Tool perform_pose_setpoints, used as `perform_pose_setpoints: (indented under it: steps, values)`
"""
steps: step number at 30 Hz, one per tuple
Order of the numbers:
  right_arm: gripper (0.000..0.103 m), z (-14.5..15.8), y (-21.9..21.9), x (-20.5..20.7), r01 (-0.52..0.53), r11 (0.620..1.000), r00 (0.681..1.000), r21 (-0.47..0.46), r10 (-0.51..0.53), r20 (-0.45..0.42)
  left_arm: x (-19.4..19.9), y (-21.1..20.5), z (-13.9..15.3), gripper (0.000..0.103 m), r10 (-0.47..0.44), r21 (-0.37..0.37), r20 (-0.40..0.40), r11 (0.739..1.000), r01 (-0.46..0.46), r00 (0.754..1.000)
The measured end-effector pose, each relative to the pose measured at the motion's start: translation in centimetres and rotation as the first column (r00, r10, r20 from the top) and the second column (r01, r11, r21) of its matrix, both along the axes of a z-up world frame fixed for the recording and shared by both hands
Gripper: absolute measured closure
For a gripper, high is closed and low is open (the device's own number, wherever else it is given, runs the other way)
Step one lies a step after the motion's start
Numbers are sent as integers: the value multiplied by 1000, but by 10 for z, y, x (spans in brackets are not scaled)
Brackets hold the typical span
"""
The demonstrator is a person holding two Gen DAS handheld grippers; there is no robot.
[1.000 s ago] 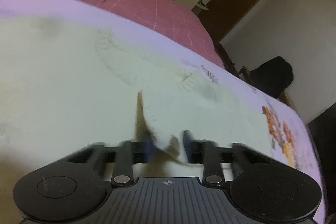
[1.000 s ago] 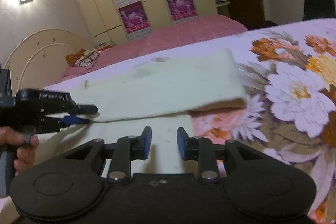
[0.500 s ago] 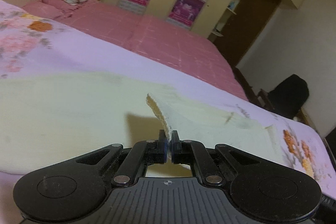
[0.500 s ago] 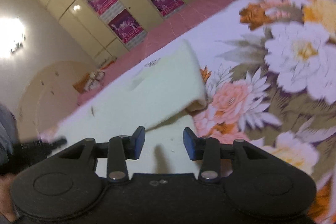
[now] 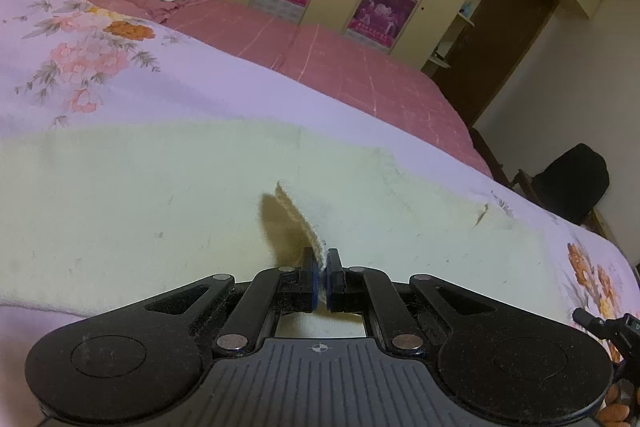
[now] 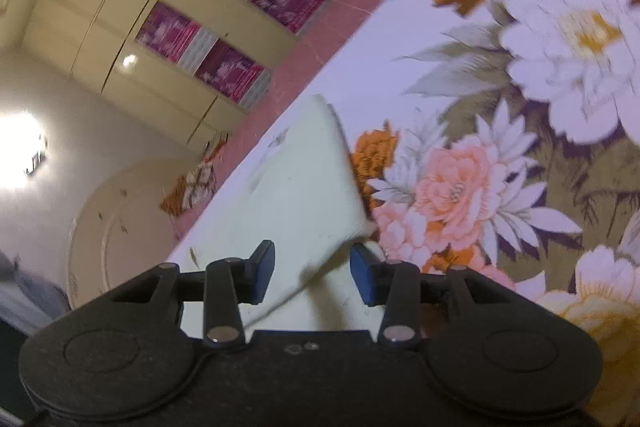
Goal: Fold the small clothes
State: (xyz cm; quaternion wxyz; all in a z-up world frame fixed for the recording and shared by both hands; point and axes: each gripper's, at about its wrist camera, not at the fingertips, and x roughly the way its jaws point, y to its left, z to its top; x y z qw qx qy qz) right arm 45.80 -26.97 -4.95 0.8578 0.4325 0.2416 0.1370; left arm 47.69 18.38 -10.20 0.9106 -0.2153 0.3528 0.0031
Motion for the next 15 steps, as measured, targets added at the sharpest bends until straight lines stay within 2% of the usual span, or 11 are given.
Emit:
perform_pose_setpoints:
  steps: [3, 5, 7, 9, 15]
  values:
    - [65, -9, -8, 6, 17, 996, 1000, 83, -16, -17, 0, 0, -5, 100, 12, -6, -7, 1000, -12, 1000]
    - [70, -11, -11, 7, 30, 995, 999, 99, -29, -19, 0, 0, -7, 100, 18, -10, -8, 1000, -18, 1000]
    - [81, -11, -11, 9, 36, 997, 999, 74, -35, -26, -1, -1, -10, 100, 21, -10, -10, 1000, -21, 1000]
    - [98, -11, -11, 11, 41, 999, 998, 30, -40, -38, -1, 0, -11, 100, 21, -13, -10, 1000, -21, 1000]
    - [99, -10, -8, 8, 29, 999, 999, -21, -30, -19, 4, -2, -5, 100, 20, -3, 2, 1000, -20, 1000]
